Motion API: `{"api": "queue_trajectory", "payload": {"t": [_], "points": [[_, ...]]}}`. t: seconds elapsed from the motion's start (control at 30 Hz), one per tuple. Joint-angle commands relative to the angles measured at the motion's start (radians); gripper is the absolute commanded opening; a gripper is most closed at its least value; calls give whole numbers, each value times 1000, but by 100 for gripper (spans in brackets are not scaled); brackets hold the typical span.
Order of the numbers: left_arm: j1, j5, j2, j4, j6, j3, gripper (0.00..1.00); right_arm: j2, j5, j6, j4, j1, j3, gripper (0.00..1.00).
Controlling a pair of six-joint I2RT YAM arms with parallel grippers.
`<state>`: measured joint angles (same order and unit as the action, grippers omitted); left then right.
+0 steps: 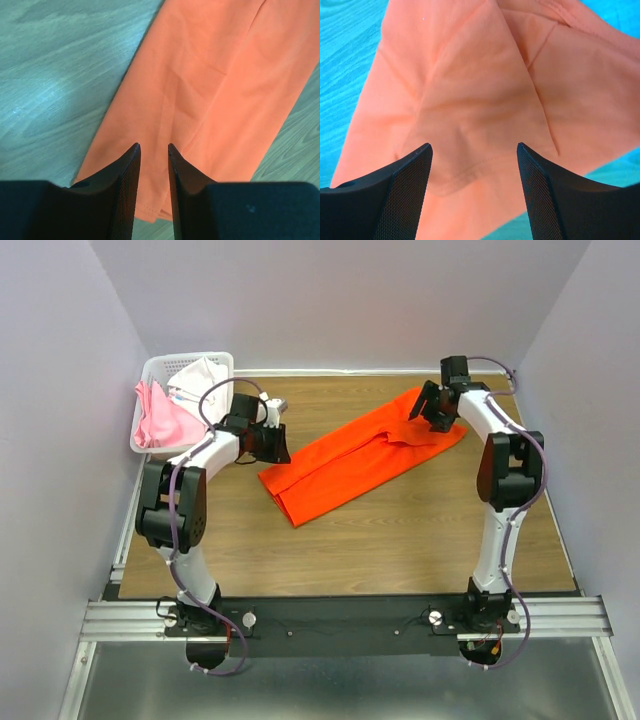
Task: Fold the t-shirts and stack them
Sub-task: Fold the tshirt
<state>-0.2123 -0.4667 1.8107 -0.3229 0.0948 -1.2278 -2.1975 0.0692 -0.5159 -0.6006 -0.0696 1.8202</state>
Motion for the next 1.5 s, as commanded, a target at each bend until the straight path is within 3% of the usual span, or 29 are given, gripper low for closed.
{"api": "queue_trajectory", "payload": {"t": [0.0,0.57,1.0,1.47], "points": [[-24,-44,32,-21,-23,5,36,48,15,-3,-10,-9,-82,75],[-127,82,9,-28,14,137,36,-102,-25,20,-7,-10,-50,76],[-199,-65,-21,64,101,238,36,-267,30,19,-7,-10,143,76],[-351,-173,45,139,160,214,35,-380,110,28,-7,-36,304,77]]}}
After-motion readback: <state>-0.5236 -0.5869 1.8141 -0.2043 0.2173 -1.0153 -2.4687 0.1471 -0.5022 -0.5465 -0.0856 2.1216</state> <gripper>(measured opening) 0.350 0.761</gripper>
